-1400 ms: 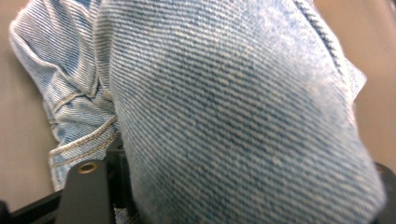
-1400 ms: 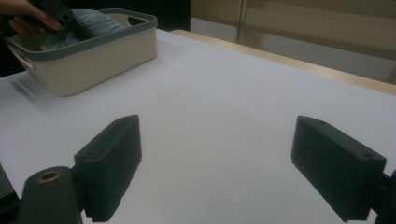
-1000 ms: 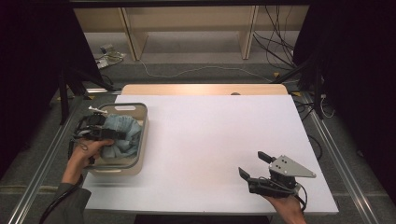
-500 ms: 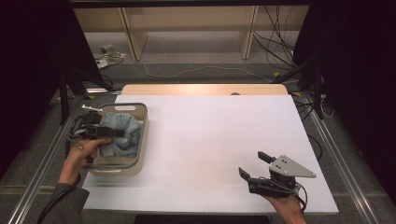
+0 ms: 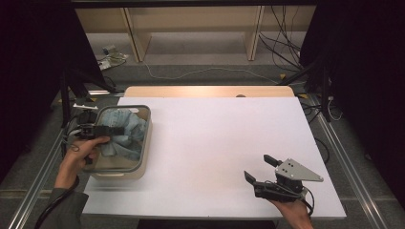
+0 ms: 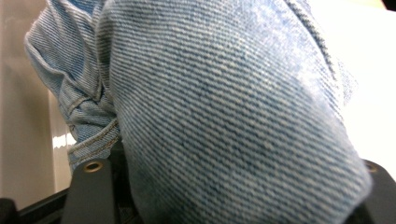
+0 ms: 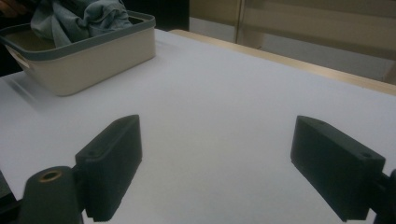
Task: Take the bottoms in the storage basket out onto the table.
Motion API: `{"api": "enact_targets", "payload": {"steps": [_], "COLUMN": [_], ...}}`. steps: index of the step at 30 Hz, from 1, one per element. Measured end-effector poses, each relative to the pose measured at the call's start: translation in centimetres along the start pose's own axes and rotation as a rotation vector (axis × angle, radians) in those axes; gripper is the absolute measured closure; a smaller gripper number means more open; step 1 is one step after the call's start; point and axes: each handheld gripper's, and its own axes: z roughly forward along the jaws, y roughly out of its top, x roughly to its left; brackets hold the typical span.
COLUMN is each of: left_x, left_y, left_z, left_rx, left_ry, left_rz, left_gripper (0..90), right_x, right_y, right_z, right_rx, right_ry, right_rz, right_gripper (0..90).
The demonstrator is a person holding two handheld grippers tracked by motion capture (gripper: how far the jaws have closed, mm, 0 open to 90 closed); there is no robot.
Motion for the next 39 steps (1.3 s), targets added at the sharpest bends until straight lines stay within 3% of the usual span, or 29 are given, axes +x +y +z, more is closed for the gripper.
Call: {"api": "enact_targets", "payload": {"steps": [13, 25, 28, 39], "left_x": [-0.5, -0.5, -0.8, -1.2], "left_y": [0.5, 0.7, 0.9, 1.1], "left_z": [-1.3, -2.4, -2.5, -3.4], "left_rx": [-0.047, -0.103, -0.104, -0.147], "left_ry": [-0.039, -0.148, -0.143, -0.164], "left_rz": [-0.005, -0.038, -0.019, -0.021], "left_gripper": [33.8, 33.5, 33.6, 33.5], "right_x": [0.0, 0.0, 0.0, 0.0], "right_y": [0.0, 0.0, 0.0, 0.0], "right_z": [0.0, -0.1, -0.1, -0.1], "right_rx": [-0.003, -0.007, -0.004, -0.008], "right_ry": [-0.003, -0.007, -0.006, -0.006], "right_rz": [0.004, 0.002, -0.002, -0.001], "right_gripper": [17.6, 17.9, 18.1, 18.2]}}
